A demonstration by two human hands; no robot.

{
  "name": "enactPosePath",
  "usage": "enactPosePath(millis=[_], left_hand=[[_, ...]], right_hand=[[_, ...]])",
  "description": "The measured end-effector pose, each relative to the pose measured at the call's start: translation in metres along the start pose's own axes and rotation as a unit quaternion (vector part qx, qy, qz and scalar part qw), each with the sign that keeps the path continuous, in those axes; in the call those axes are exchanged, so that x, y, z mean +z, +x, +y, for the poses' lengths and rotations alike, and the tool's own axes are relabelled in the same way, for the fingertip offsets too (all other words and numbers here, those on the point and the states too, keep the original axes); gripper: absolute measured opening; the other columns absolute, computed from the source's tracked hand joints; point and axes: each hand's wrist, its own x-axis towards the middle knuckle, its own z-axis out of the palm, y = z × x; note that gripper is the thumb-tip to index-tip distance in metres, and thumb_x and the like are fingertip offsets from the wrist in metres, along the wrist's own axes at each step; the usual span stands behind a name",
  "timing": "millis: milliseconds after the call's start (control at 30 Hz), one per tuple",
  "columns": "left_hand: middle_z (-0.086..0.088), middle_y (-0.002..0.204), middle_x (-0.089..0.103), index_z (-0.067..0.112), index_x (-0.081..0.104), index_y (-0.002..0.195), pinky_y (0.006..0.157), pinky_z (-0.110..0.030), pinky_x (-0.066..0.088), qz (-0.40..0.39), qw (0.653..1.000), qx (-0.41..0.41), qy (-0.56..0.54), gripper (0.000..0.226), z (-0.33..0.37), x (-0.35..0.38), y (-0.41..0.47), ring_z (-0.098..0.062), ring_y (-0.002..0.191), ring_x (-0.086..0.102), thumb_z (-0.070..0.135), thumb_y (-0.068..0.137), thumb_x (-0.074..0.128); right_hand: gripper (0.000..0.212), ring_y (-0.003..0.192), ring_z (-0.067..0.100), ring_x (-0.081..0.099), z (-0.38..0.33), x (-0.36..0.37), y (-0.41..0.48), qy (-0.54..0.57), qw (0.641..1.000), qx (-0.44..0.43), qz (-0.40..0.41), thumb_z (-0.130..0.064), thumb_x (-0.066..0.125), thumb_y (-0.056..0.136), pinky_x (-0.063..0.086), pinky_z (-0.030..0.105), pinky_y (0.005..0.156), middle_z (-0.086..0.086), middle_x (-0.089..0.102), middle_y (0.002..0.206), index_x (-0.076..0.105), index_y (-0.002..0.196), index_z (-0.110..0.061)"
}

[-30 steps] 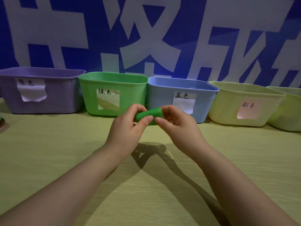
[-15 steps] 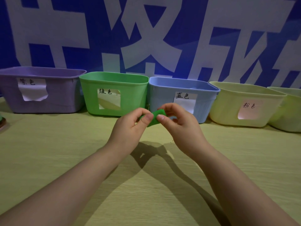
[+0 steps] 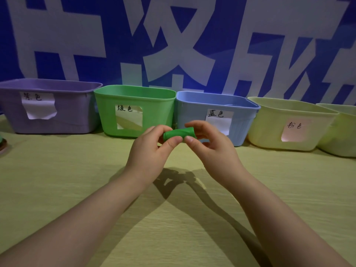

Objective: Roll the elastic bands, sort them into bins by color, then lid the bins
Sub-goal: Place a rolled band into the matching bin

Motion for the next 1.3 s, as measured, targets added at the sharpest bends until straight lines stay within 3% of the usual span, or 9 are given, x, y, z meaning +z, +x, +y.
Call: enactPosePath(millis=[200,300,433,600,800,900,1033,1167,1300], left_hand=[[0.016,0.075,0.055,0.031,0.055,0.095,0.059,-0.01,0.04,-0.01,0.999,-0.008,-0.034,0.013,0.005,-0.002,-0.004,0.007,0.071,0.052,0.026,0.085,0.062],[0.014,0.081,0.061,0.036,0.055,0.093,0.066,-0.022,0.046,-0.012,0.999,0.002,-0.034,0.015,0.004,-0.002,-0.004,-0.002,0.076,0.057,0.027,0.084,0.063],[0.012,0.081,0.061,0.03,0.056,0.095,0.063,-0.019,0.043,-0.001,1.0,0.023,-0.012,0.011,0.005,-0.002,-0.004,-0.004,0.077,0.055,0.03,0.084,0.061],[0.006,0.059,0.053,0.018,0.059,0.085,0.054,-0.024,0.036,0.031,0.996,0.077,0.037,0.028,0.004,-0.003,-0.004,-0.017,0.062,0.051,0.044,0.089,0.05],[0.011,0.053,0.04,0.021,0.05,0.072,0.048,-0.018,0.027,0.047,0.99,0.1,0.087,0.037,-0.002,-0.011,-0.003,-0.006,0.05,0.042,0.049,0.09,0.031],[0.012,0.06,0.044,0.015,0.057,0.079,0.048,-0.018,0.027,0.046,0.986,0.102,0.124,0.043,-0.001,-0.022,0.004,-0.007,0.055,0.044,0.049,0.09,0.032],[0.011,0.074,0.049,0.012,0.062,0.1,0.053,-0.014,0.027,0.021,0.984,0.093,0.147,0.042,0.001,-0.045,0.022,-0.008,0.066,0.044,0.048,0.088,0.044],[0.007,0.091,0.056,0.014,0.06,0.112,0.07,-0.026,0.04,0.002,0.988,0.061,0.144,0.031,-0.011,-0.073,0.044,-0.013,0.087,0.054,0.032,0.087,0.059],[0.008,0.097,0.056,0.017,0.055,0.108,0.077,-0.024,0.042,0.006,0.987,0.025,0.16,0.031,-0.031,-0.087,0.071,-0.01,0.094,0.054,0.032,0.083,0.066]], right_hand=[[0.019,0.082,0.003,0.056,0.002,-0.001,0.001,-0.03,0.999,0.021,0.016,-0.033,0.056,0.089,0.042,0.02,0.069,-0.011,0.063,0.087,0.061,0.102,-0.021],[0.021,0.077,0.005,0.055,0.0,-0.003,0.001,-0.032,0.999,0.026,0.015,-0.035,0.053,0.091,0.042,0.022,0.066,-0.009,0.062,0.082,0.062,0.101,-0.019],[0.021,0.061,0.003,0.047,0.0,-0.003,0.001,-0.047,0.999,0.023,0.014,-0.037,0.048,0.092,0.034,0.021,0.054,-0.005,0.061,0.076,0.061,0.09,-0.02],[0.036,0.055,-0.002,0.048,0.001,-0.001,-0.001,-0.044,0.998,0.034,0.02,-0.043,0.044,0.092,0.031,0.018,0.049,-0.007,0.057,0.064,0.062,0.078,-0.016],[0.036,0.049,-0.003,0.046,0.001,0.006,-0.003,0.022,0.998,0.048,0.026,-0.043,0.049,0.089,0.034,0.012,0.05,-0.013,0.054,0.052,0.056,0.058,-0.026],[0.034,0.059,0.0,0.052,-0.007,0.014,0.005,0.043,0.998,0.052,0.012,-0.042,0.049,0.088,0.04,0.015,0.06,-0.004,0.061,0.066,0.062,0.066,-0.019],[0.034,0.085,0.028,0.061,-0.019,0.022,0.028,0.058,0.997,0.046,-0.019,-0.041,0.052,0.086,0.049,0.044,0.081,0.013,0.066,0.084,0.065,0.086,-0.009],[0.027,0.091,0.029,0.062,-0.024,0.04,0.057,0.067,0.996,0.034,-0.039,-0.033,0.059,0.085,0.049,0.051,0.087,0.013,0.067,0.093,0.063,0.097,-0.009],[0.03,0.095,0.017,0.063,-0.02,0.061,0.091,0.021,0.999,0.008,-0.045,-0.035,0.062,0.084,0.051,0.044,0.087,-0.001,0.067,0.098,0.062,0.108,-0.018]])
